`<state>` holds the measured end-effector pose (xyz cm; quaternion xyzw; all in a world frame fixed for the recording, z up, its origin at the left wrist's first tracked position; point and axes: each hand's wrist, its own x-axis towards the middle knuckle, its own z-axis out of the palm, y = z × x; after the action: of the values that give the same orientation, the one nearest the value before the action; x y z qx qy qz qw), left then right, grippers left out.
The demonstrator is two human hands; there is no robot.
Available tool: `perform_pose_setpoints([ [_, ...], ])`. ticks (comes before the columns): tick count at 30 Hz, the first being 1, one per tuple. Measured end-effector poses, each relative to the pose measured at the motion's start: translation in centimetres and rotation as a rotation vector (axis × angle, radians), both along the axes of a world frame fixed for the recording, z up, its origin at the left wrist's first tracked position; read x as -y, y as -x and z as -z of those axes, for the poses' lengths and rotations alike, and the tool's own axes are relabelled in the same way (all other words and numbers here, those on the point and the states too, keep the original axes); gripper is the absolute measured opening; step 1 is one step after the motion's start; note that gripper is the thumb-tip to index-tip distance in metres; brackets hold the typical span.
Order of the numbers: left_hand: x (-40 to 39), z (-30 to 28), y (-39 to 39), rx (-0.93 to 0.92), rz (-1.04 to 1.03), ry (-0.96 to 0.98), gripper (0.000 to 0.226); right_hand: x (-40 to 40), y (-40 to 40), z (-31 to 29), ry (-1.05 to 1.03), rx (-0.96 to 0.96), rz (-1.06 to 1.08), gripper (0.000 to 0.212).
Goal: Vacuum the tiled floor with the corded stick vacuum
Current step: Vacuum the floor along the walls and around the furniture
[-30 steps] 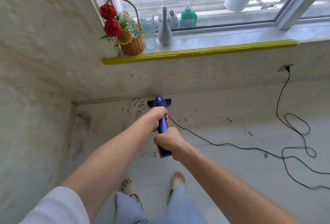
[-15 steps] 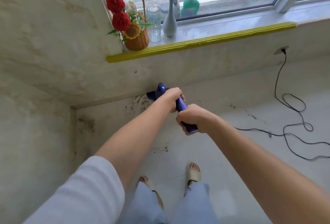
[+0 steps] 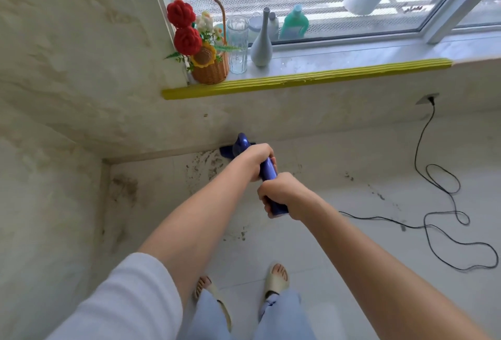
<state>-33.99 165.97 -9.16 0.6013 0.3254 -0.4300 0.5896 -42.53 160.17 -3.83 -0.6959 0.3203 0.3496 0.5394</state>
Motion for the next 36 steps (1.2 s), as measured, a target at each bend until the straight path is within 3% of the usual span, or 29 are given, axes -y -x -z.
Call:
perform_pose_setpoints([
  [12, 2.2, 0.5, 3.7, -0.068, -0.033, 0.026, 0.013, 2.2, 3.8, 1.0, 0.065, -0.018, -0.04, 0.024],
  [31, 2.0, 0.1, 4.2, -0.079, -0.136, 0.096, 0.02, 2.6, 3.9, 2.1, -0.066, -0.018, -0.035, 0.02],
  [36, 2.7, 0.7, 5.9, -0.044, -0.053, 0.014, 0.017, 2.8, 5.7, 2.4, -0.059, -0.032, -0.042, 0.016],
])
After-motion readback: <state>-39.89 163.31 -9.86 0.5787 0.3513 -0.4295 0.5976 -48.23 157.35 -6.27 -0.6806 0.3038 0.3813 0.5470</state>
